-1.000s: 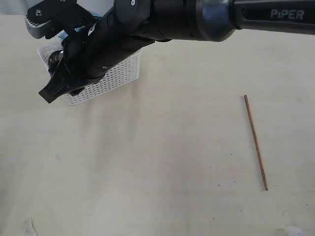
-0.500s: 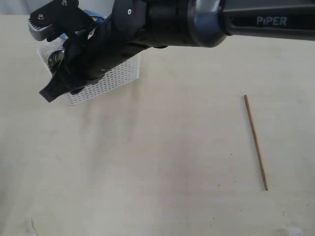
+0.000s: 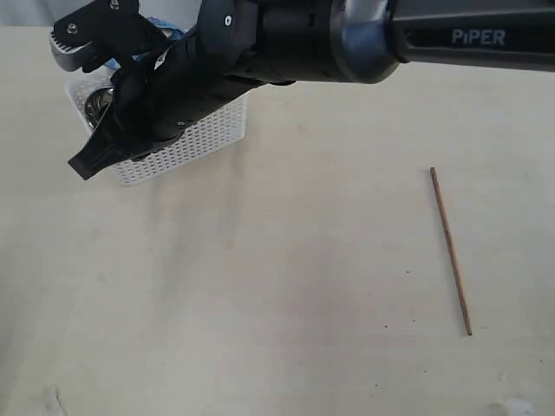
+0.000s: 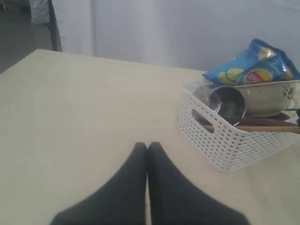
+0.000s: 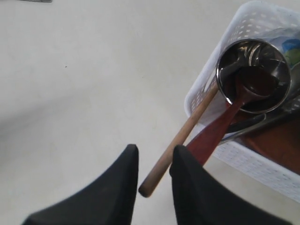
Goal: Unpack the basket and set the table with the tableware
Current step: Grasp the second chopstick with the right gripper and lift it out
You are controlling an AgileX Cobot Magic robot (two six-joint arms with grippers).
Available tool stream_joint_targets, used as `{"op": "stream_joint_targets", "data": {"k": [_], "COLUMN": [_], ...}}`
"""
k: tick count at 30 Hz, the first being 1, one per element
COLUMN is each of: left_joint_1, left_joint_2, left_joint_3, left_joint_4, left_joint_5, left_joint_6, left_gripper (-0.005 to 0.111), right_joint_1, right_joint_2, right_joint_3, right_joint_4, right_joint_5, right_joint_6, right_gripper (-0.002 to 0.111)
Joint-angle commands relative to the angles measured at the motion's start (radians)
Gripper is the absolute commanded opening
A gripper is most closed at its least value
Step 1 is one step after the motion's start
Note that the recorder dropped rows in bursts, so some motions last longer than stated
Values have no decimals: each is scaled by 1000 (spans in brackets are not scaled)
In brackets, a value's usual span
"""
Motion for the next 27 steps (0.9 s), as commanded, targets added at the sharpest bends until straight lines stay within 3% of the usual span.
{"op": "stream_joint_targets", "data": {"k": [1,15,17,20,27], "left_joint_1": [-5,-5,-5,-5,-5], "left_joint_2": [-2,-2,-2,-2,-2], "left_joint_3": [2,2,2,2,2], "left_joint_4": [0,0,0,0,0], "left_joint_5": [-4,-4,-4,-4,-4], "left_joint_6": [2,2,2,2,2], "left_gripper": [0,0,0,0,0], "right_joint_1": [0,0,0,0,0], "right_joint_2": [-1,-1,-1,-1,-1], "right_joint_3": [-4,-4,-4,-4,-4], "right_joint_4": [8,8,8,8,8], "right_joint_5": [20,21,21,21,21], "right_joint_6": [24,61,66,66,77], "right_gripper": [25,24,17,-1,0]}}
